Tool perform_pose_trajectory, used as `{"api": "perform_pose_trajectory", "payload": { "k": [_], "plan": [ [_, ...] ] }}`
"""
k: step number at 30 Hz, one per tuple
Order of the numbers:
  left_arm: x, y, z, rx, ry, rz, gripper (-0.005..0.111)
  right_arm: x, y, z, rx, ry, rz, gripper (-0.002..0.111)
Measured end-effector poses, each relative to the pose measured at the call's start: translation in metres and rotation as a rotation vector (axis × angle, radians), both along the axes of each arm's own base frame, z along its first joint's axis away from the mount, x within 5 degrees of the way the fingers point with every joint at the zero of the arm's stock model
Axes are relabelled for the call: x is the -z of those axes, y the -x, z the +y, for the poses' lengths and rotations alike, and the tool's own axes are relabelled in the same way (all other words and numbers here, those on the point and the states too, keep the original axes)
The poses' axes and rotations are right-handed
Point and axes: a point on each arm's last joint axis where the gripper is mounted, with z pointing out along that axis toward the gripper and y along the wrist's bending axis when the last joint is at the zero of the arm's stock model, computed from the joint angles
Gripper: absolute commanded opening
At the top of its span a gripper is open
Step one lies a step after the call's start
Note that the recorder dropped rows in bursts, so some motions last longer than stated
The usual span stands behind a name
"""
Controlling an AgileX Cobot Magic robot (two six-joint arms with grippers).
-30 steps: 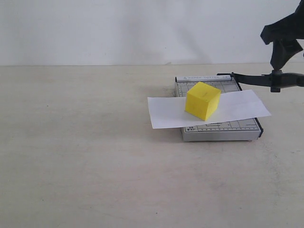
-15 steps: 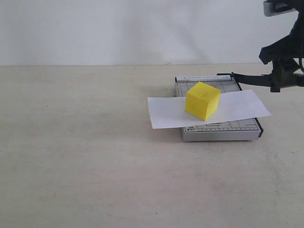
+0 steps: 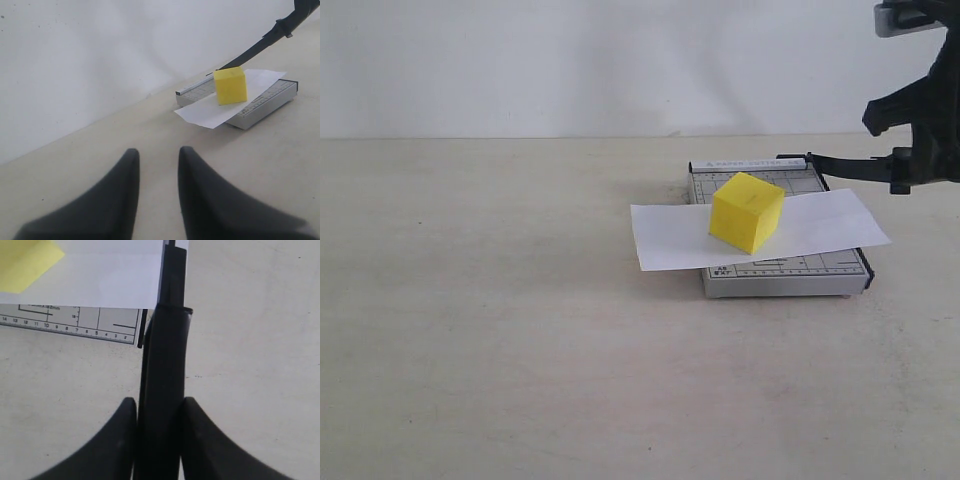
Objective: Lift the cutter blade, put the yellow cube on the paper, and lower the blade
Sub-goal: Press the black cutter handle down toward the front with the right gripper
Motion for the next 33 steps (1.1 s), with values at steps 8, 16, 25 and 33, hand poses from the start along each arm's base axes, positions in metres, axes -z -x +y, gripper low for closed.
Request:
{"api": "perform_pose_trajectory", "payload": {
  "k": [8,16,25,33],
  "plan": [
    [0.000,0.000,0.000,0.000,0.000,0.000,0.026,0.000,0.000,0.000,0.006,-0.014,0.001,0.000],
    [0.000,0.000,0.000,0.000,0.000,0.000,0.026,0.001,0.001,0.000,0.002,-0.037,0.004,0.000],
    [0.000,0.000,0.000,0.000,0.000,0.000,0.026,0.033,0.030,-0.002,-0.007,-0.053,-0.074,0.000],
    [0.000,0.000,0.000,0.000,0.000,0.000,0.026,0.086,0.061,-0.004,-0.001,-0.079,-0.139,0.000]
  ]
}}
